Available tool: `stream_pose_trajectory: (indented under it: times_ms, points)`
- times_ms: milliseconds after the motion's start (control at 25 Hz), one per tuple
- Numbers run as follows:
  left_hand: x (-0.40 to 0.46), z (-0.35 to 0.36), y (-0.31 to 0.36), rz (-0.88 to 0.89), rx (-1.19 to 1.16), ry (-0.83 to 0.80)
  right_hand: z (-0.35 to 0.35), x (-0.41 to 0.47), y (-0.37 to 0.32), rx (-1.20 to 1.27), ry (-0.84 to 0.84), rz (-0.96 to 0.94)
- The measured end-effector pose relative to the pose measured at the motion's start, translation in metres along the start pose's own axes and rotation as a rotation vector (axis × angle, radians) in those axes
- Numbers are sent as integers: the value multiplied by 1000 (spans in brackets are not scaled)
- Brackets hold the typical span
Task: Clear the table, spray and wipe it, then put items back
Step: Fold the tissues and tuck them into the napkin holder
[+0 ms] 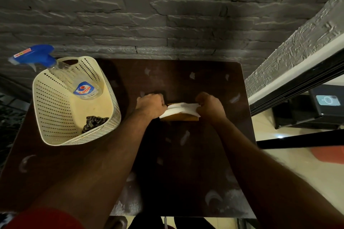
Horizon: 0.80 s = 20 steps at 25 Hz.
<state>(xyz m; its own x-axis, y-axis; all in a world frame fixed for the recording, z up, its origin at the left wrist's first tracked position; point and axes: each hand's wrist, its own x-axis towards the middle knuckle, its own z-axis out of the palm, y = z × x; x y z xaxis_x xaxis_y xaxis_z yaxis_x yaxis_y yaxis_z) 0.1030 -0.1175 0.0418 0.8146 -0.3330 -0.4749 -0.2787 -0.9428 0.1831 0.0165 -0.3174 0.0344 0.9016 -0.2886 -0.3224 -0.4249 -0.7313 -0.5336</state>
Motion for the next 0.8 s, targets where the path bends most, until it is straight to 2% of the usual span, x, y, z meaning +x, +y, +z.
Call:
stream_pose_trajectory:
  times_ms: [80,160,280,560,800]
  points:
    - [-5,0,-1,119,-78,211,0,-3,-2,-83,66,-190]
    - [-11,2,1,272,-88,302,2,-6,-6,-224,58,-302]
    - [-18,11,3,365,-17,237,9,-9,-7,-369,-28,-292]
    - [-26,20,2,372,96,191,9,-9,0,-362,-150,-296]
    - [-23,18,-5,347,13,120,3,-6,5,-396,-217,-263]
